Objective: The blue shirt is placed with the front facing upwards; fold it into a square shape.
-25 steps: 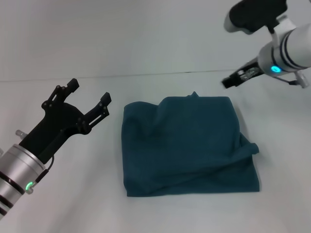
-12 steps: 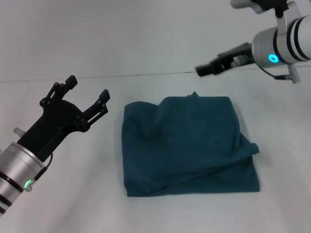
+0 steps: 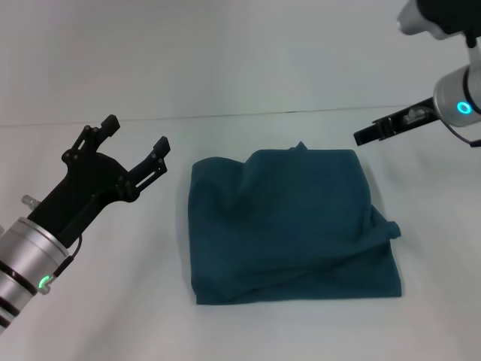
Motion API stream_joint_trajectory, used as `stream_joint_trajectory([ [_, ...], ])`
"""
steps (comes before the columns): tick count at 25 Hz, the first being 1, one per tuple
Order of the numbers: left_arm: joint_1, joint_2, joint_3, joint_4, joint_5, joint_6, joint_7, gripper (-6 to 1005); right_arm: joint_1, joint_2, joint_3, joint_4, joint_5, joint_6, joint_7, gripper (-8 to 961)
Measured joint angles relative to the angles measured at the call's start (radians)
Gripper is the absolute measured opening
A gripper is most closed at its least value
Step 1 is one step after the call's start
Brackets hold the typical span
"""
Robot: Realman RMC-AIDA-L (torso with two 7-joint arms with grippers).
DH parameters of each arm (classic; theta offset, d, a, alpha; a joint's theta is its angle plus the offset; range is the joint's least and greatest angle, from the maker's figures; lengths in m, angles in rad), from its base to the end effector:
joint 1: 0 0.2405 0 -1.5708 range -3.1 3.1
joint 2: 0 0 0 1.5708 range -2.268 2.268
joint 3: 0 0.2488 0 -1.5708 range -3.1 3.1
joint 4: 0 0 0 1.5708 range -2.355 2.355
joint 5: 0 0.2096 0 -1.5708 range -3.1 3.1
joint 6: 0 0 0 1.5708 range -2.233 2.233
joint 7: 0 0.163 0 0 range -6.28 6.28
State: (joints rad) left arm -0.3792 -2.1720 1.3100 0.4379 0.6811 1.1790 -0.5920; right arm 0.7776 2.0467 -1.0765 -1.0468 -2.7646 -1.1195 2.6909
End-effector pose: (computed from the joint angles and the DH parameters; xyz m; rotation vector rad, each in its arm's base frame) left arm -0.2348 0.3500 -0.0399 -1.9856 -0.3912 -0.9952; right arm 0.2070 0.4556 0.0395 -2.1032 1.0763 -0.1438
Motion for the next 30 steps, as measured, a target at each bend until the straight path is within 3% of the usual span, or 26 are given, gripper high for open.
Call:
stream_joint_trajectory([
  [5, 0.000, 0.000, 0.000, -0.001, 0.002, -0.001, 0.000, 918, 0.033, -0.019, 0.059, 0.139, 0.000, 0.046, -0.005, 770],
  [15, -0.001, 0.000, 0.000, -0.001, 0.006, -0.001, 0.000, 918, 0.062, -0.013, 0.066, 0.265, 0.046, 0.136, -0.026, 754],
  [30, 0.001, 0.000, 0.000, -0.002, 0.006, -0.001, 0.013, 917, 0.061, -0.002, 0.067, 0.377, 0.149, 0.271, -0.109, 401],
])
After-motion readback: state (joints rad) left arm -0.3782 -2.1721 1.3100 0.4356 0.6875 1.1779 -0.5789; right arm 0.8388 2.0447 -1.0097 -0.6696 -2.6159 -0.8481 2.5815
